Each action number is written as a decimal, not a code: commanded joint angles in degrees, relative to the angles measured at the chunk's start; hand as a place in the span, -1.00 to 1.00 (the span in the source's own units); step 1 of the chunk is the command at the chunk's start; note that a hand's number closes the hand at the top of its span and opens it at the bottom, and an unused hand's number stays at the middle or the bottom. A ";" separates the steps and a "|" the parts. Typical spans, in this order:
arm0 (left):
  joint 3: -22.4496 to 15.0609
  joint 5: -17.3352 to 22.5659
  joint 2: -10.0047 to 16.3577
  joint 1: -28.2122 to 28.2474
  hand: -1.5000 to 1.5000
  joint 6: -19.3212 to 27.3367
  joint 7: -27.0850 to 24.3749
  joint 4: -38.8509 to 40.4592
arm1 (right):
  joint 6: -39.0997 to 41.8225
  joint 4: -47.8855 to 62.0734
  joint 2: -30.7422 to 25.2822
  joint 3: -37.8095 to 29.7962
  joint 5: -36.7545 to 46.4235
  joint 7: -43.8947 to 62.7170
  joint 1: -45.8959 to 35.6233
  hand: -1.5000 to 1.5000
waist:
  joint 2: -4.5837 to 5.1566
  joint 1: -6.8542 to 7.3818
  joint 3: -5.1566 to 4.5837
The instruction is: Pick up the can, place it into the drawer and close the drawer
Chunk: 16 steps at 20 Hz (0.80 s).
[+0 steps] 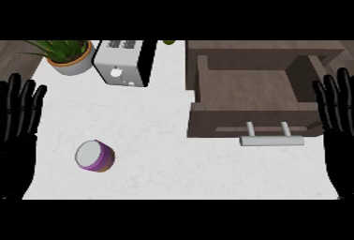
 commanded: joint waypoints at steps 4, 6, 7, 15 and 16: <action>-4.50 19.08 6.30 0.08 -1.00 -20.96 -2.69 1.62 | 0.74 0.30 0.15 1.46 0.22 0.62 0.53 -1.00 | 0.43 0.03 1.03; -7.06 24.78 9.49 -1.03 -1.00 -28.88 -2.76 2.02 | 1.33 0.45 0.63 2.32 -0.60 0.09 0.01 -1.00 | 0.67 -0.74 0.94; -6.18 18.86 14.44 4.68 -1.00 -28.42 3.37 5.49 | -3.48 3.60 1.88 -1.57 0.40 7.07 5.60 -1.00 | 1.12 -1.11 1.12; 8.58 40.05 31.78 4.56 -1.00 -48.35 2.14 16.90 | -1.70 -3.22 -1.06 -6.41 -3.24 12.10 12.97 -1.00 | 0.26 -0.10 1.23; 11.14 40.32 32.94 8.00 -1.00 -52.29 -0.40 18.40 | -2.03 0.70 -1.47 -9.18 -5.06 10.78 8.21 -1.00 | 0.30 0.93 1.23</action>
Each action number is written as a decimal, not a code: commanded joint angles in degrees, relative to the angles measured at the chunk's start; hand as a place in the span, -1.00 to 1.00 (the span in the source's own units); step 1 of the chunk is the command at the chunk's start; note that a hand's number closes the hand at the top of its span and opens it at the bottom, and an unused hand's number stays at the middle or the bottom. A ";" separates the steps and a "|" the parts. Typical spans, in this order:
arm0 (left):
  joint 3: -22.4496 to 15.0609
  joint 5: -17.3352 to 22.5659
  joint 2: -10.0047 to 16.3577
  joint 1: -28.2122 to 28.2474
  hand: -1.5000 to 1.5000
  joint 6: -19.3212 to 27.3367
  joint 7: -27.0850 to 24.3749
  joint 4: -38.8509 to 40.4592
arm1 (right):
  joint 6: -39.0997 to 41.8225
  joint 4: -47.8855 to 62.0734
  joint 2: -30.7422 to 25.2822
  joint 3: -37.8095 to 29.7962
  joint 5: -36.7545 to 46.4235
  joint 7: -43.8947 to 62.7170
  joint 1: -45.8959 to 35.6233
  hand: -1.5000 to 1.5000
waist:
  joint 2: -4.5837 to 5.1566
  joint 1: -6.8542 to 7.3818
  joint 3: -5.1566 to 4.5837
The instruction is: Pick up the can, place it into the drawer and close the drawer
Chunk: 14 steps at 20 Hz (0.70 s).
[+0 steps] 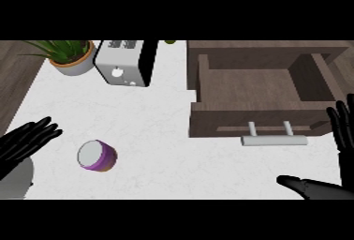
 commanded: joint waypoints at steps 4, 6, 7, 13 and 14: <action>8.09 10.86 8.29 3.79 -1.00 -12.81 0.08 5.12 | 5.43 0.60 -2.33 -7.30 -6.88 -3.40 6.60 -1.00 | -0.15 0.56 0.11; 11.52 13.72 12.81 -0.64 -1.00 -16.39 -0.48 13.78 | 7.09 2.08 -3.62 -10.20 -9.57 -5.11 5.71 -1.00 | -0.04 0.19 0.10; 9.35 13.47 10.86 -2.07 -1.00 -15.61 0.97 13.09 | 7.61 2.68 -3.42 -10.48 -10.05 -4.77 5.32 -1.00 | -0.05 0.25 0.10; 10.24 18.46 13.86 0.76 -1.00 -14.47 3.41 14.49 | 12.28 1.56 -4.24 -14.18 -13.89 -7.33 11.06 -1.00 | -0.06 0.17 0.12; 8.33 23.53 16.47 1.57 -1.00 -10.09 6.14 11.25 | 11.31 -2.81 -2.61 -12.69 -12.85 -5.55 13.94 -1.00 | -0.13 0.06 0.15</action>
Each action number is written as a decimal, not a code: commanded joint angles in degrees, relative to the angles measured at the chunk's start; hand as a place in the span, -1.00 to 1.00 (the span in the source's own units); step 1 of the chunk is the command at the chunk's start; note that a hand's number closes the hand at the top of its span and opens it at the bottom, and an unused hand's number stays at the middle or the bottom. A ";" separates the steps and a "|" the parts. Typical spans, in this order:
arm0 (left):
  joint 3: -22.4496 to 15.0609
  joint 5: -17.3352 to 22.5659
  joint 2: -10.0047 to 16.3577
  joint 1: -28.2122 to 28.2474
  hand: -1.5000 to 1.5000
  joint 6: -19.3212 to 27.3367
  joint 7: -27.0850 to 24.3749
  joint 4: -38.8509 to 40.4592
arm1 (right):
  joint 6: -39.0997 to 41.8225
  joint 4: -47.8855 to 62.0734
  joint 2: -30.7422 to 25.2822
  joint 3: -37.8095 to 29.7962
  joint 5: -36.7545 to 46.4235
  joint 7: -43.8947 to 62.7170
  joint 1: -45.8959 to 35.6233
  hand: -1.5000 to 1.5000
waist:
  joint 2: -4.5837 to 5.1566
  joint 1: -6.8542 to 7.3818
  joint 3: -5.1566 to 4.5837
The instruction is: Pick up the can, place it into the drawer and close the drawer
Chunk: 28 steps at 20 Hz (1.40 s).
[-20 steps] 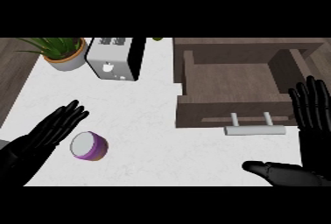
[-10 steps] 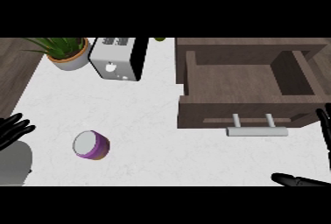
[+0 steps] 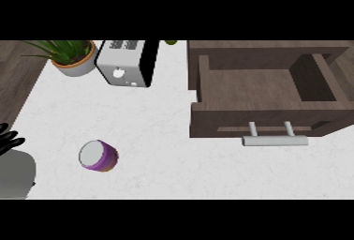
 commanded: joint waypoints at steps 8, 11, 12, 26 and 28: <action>-2.19 12.82 7.16 -0.51 -1.00 3.39 7.78 8.88 | 6.42 -1.14 -1.32 -4.75 -5.87 -1.58 5.51 -1.00 | 0.34 -0.72 -0.41; -4.26 19.14 10.34 -0.63 -1.00 5.84 11.24 6.80 | 6.34 1.03 -4.40 -9.07 -8.90 -0.46 1.53 -1.00 | 0.42 -0.40 -0.39; -5.41 14.47 6.36 -1.83 -1.00 4.75 10.54 10.28 | 8.01 1.46 -3.05 -8.40 -8.99 -2.43 3.79 -1.00 | 0.47 -0.96 -0.44; -11.14 -0.02 -8.01 -9.34 -1.00 11.40 14.82 9.65 | 12.35 -0.20 -1.47 -13.53 -10.33 -1.05 5.67 -1.00 | 0.29 0.04 -0.45; -9.43 -0.79 -8.36 -9.48 -1.00 11.64 14.71 10.28 | 15.16 -3.52 -1.75 -17.17 -15.41 0.61 10.21 -1.00 | 0.22 -0.20 -0.45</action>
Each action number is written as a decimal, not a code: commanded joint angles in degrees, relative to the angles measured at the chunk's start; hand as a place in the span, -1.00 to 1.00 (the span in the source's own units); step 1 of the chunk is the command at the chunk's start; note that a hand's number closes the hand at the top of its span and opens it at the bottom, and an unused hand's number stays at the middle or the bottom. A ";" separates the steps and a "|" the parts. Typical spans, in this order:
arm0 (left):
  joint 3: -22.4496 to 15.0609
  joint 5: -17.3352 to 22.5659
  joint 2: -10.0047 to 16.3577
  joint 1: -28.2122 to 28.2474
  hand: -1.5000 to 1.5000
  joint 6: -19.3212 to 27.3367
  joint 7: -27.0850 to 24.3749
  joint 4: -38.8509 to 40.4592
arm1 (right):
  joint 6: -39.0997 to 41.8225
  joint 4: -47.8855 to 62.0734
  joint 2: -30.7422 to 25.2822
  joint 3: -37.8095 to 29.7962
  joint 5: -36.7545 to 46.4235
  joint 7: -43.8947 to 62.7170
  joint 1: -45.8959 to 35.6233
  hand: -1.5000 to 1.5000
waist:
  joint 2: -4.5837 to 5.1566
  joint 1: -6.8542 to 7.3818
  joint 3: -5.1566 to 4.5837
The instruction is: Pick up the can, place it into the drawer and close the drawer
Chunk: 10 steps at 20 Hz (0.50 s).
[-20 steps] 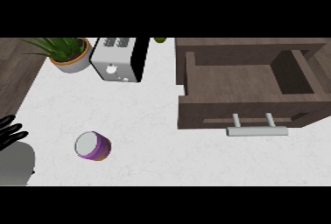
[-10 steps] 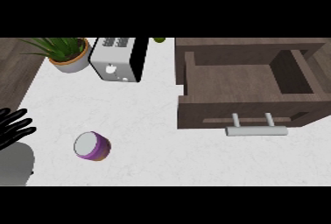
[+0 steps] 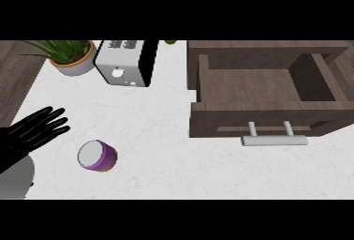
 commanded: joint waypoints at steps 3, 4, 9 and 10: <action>1.45 -9.49 -5.64 -1.25 -1.00 -3.84 -2.26 4.93 | 3.20 -0.39 2.11 -2.44 -1.32 0.87 1.12 -1.00 | 0.03 0.13 -0.09; 0.53 -15.55 -9.46 2.51 -1.00 -4.12 -5.90 1.76 | 0.66 0.98 1.29 -2.38 0.43 1.46 -1.75 -1.00 | 0.03 0.48 -0.10; 1.38 -25.61 -14.91 -4.26 -1.00 -4.21 -10.26 13.20 | 5.02 -1.61 1.85 -5.57 -3.36 1.92 1.54 -1.00 | 0.10 -0.21 -0.12; 2.56 -26.08 -14.29 -3.71 -1.00 -4.52 -10.90 13.62 | 4.29 0.23 3.84 -3.27 1.01 0.80 -0.70 -1.00 | 0.10 0.14 -0.10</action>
